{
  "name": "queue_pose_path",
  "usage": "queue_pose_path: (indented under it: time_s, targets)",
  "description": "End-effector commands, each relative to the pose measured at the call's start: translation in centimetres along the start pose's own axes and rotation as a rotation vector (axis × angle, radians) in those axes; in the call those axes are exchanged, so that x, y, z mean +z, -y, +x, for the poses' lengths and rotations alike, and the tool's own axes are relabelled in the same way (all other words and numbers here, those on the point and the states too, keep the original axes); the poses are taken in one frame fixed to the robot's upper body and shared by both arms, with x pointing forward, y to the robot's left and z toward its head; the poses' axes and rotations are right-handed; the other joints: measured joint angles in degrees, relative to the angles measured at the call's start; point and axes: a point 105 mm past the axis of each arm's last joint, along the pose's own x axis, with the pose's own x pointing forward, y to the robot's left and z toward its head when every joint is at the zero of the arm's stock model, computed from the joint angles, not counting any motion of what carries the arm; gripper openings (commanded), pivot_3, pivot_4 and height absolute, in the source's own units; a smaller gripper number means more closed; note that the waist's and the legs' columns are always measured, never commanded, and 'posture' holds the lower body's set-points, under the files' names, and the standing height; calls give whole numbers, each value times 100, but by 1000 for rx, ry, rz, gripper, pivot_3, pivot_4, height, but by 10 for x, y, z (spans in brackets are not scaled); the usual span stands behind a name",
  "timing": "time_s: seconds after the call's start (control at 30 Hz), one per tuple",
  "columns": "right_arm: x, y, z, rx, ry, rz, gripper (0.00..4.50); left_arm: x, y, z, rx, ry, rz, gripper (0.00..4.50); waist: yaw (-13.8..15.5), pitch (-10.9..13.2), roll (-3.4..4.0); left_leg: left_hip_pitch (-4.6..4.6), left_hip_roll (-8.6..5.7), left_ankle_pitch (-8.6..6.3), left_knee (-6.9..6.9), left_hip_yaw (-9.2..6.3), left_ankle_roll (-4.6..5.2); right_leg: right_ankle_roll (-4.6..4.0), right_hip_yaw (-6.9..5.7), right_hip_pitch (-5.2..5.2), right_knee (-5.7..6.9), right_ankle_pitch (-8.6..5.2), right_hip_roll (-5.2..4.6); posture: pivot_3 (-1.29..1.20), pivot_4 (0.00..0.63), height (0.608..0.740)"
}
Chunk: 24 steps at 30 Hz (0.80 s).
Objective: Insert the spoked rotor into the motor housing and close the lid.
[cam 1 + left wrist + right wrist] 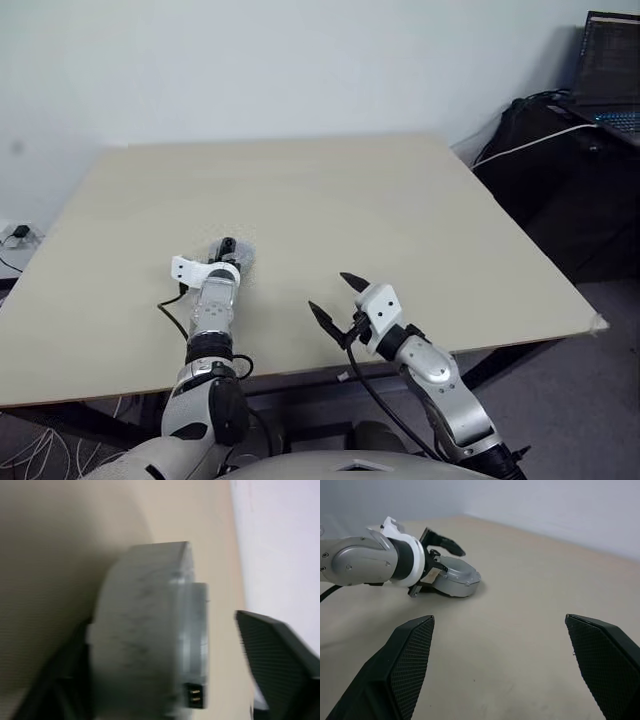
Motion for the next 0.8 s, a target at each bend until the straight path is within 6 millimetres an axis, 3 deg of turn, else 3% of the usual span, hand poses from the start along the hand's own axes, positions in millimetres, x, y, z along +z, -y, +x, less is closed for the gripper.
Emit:
queue_pose_path:
  time_s: [0.03,0.17,0.37,0.8]
  targets:
    - [11,4,2,-5,37,-15,4500,-4,-20,-8,80,2,43,4434,-37,-3,2,15,1,-5,-3,1,-2,1,0,14,-1,-2,-1,0,0,740]
    - [9,3,3,3,31,-12,4500,-12,-41,-23,150,-14,46,4434,-67,-21,15,21,2,-10,-5,2,6,6,3,13,-2,-5,-3,0,0,740]
    - [8,2,4,18,22,-7,4500,-23,-57,-47,195,-61,43,4434,-169,-20,12,20,6,-14,-9,3,6,4,2,9,0,-9,-2,0,0,740]
    - [4,2,2,19,6,15,4500,-24,-63,-100,134,-161,123,4434,-168,-40,45,23,3,-33,-26,5,-11,-19,3,5,-2,-42,-16,0,0,740]
